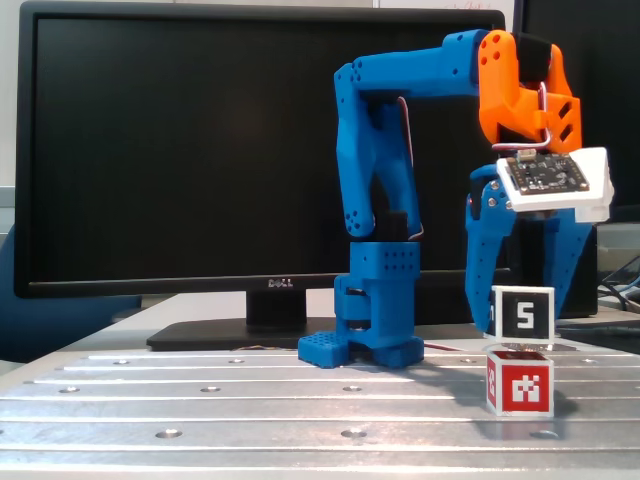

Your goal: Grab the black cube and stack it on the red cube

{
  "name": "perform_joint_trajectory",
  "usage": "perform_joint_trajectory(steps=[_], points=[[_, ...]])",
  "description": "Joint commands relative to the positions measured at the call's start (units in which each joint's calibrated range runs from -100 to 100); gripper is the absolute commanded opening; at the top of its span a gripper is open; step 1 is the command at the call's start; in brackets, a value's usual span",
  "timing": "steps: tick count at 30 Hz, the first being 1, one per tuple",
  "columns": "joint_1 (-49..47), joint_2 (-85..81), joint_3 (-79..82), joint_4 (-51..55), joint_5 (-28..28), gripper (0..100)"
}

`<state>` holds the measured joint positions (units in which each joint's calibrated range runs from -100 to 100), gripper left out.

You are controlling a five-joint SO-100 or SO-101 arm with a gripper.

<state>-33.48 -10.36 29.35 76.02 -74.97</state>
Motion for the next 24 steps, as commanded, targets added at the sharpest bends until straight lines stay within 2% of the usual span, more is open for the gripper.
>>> perform_joint_trajectory(steps=[1,6,24], points=[[0.4,-0.3,0.2,-1.8,-0.2,13],[0.4,-0.3,2.6,-4.4,-0.2,13],[0.4,-1.2,4.6,-3.6,-0.2,13]])
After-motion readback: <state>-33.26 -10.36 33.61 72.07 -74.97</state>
